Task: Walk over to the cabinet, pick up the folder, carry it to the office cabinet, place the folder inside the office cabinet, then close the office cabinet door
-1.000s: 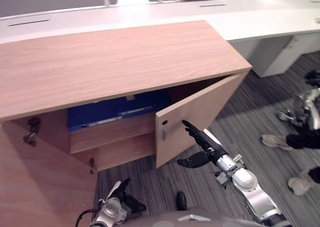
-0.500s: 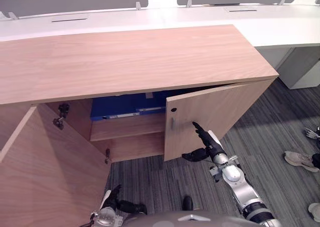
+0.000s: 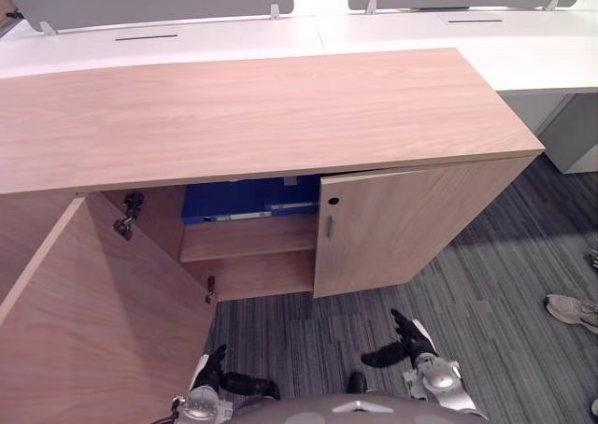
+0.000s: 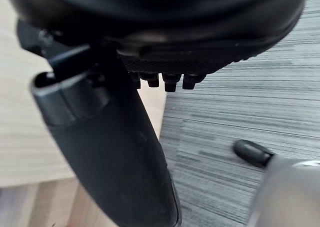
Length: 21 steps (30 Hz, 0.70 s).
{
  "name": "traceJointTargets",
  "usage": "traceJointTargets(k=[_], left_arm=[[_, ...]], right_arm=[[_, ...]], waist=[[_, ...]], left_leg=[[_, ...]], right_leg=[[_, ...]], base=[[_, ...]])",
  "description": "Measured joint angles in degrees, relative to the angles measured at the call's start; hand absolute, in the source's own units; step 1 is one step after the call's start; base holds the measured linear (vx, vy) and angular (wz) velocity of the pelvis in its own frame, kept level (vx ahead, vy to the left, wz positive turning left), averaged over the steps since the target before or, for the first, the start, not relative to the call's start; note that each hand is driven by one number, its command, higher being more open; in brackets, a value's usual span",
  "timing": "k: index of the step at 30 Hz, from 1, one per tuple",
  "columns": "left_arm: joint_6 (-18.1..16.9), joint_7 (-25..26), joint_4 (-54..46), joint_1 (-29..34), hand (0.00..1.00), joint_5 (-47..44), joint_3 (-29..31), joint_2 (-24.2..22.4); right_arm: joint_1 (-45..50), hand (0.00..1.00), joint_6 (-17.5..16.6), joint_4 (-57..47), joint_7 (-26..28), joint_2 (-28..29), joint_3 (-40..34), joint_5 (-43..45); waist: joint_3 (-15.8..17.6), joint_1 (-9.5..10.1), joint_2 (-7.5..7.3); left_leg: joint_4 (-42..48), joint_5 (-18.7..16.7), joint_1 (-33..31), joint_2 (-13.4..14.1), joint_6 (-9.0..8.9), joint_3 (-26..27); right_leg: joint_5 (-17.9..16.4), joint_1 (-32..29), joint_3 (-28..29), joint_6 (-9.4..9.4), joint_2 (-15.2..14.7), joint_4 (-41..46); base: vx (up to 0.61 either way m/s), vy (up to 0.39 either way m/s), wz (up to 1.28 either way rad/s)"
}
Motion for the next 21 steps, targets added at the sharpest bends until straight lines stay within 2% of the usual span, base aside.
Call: traceJointTargets(k=[6,11,14,16,19,20,21], left_arm=[[0.5,0.9,-0.1,0.0,1.00,-4.4,3.4,-0.2],[0.6,2.4,-0.1,0.7,1.00,-7.8,8.5,-2.3],[0.7,2.4,-0.3,0.3,1.00,-8.5,10.2,-3.2],[0.9,3.2,-1.7,0.1,1.00,-10.0,11.3,-3.9],[1.0,3.7,-4.6,0.0,1.00,-10.2,11.1,-5.1],[0.8,3.7,-5.2,-0.3,1.00,-10.2,11.2,-5.9],[1.3,3.6,-4.6,-1.3,1.00,-10.6,12.1,-7.1]], right_arm=[[1.2,1.00,1.9,3.9,-3.6,2.3,-7.4,8.4],[1.2,1.00,2.1,3.9,-5.5,3.9,-11.7,11.4],[0.0,1.00,2.1,3.9,-6.2,5.0,-12.1,12.3],[-1.7,1.00,2.1,3.7,-6.6,6.0,-12.2,12.4],[-3.2,1.00,2.0,2.3,-6.8,6.9,-12.3,12.4],[-4.0,1.00,1.9,1.5,-6.8,7.6,-12.4,12.4],[-4.6,1.00,1.7,1.5,-7.0,7.7,-13.4,12.4]], waist=[[1.2,-0.77,-1.03],[1.2,-0.23,-0.44],[1.5,0.71,-0.55],[1.9,0.58,-1.02],[2.1,0.45,-1.23],[2.3,0.45,-1.53],[2.7,0.39,-1.57]], left_leg=[[3.5,-1.9,-2.8,-1.1,0.01,-3.0],[1.2,0.1,-2.8,-1.1,-0.17,-6.9],[-0.2,1.7,-3.8,-1.2,-0.84,-9.4],[0.5,4.4,-5.6,-2.1,-1.45,-8.1],[-0.2,8.0,-7.5,-2.8,-1.02,-6.0],[-1.8,7.6,-6.9,-2.6,-1.17,-4.1],[3.6,2.9,-7.5,-1.9,-0.57,0.4]], right_leg=[[-6.3,-3.7,-1.2,0.46,-2.2,9.3],[-6.6,-1.6,-3.8,0.47,-1.7,7.3],[-6.7,-1.5,-5.3,-0.47,-1.7,7.5],[-7.3,-1.6,-6.6,-0.91,-2.7,8.0],[-8.0,-1.6,-7.7,-1.87,-3.4,8.2],[-8.0,-1.6,-9.5,-1.89,-4.2,7.3],[-8.1,-1.4,-10.5,-1.84,-4.4,7.4]], base=[[-0.04,-0.007,0.24],[0.09,-0.049,0.45],[0.10,-0.037,0.58],[0.04,-0.017,0.74],[-0.04,-0.008,0.83],[-0.06,0.018,0.66],[-0.01,0.050,0.65]])
